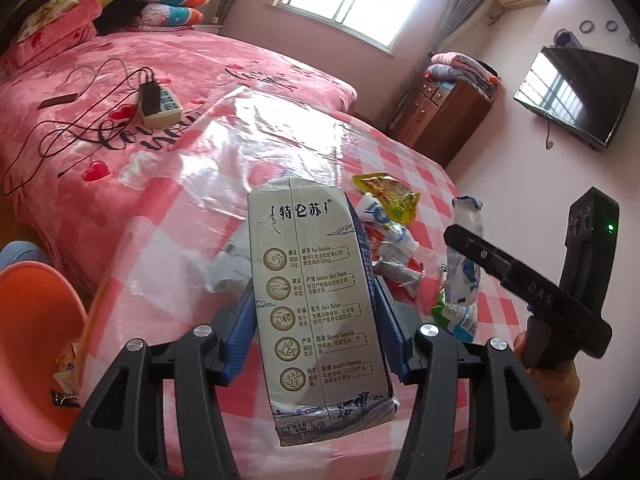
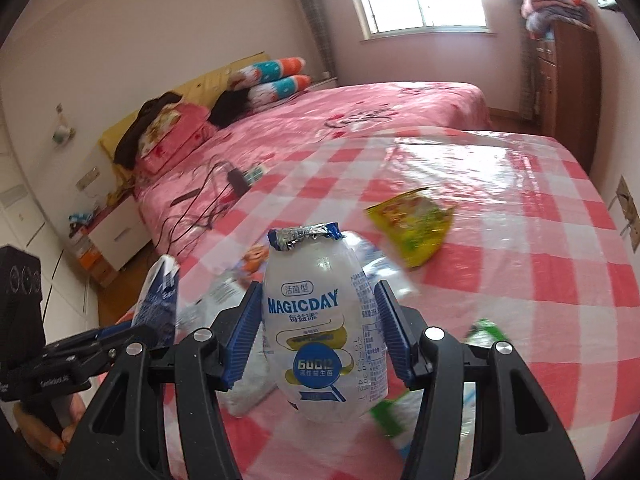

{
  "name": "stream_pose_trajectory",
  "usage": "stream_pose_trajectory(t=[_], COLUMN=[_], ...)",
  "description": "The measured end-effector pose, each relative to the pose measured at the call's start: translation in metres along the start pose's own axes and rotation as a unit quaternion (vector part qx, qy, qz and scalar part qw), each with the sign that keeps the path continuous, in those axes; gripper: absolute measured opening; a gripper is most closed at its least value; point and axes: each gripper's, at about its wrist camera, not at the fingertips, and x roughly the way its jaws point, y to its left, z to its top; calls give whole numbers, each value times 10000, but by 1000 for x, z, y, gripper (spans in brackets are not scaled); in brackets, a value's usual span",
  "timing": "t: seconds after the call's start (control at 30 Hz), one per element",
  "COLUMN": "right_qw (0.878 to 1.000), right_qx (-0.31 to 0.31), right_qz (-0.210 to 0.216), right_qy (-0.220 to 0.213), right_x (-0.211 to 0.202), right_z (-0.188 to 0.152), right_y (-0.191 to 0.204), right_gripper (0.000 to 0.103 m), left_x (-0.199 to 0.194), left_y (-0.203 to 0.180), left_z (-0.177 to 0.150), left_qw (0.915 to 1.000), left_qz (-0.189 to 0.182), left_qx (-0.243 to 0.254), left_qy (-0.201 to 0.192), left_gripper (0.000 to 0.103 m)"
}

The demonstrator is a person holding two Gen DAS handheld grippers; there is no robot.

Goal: Collect trash
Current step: 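Carry the milk carton and yogurt bottle over to the pink bucket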

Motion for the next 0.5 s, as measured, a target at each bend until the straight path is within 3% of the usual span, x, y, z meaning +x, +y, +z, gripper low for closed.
stream_pose_trajectory(t=[0.5], right_qw=[9943], right_qx=[-956], right_qz=[309], right_qy=[351], right_x=[35], right_z=[-2], right_y=[106], right_gripper=[57], left_x=[-32], left_y=[70], left_z=[0], left_qw=[9973], left_qz=[421], left_qx=[-514], left_qy=[-310], left_gripper=[56])
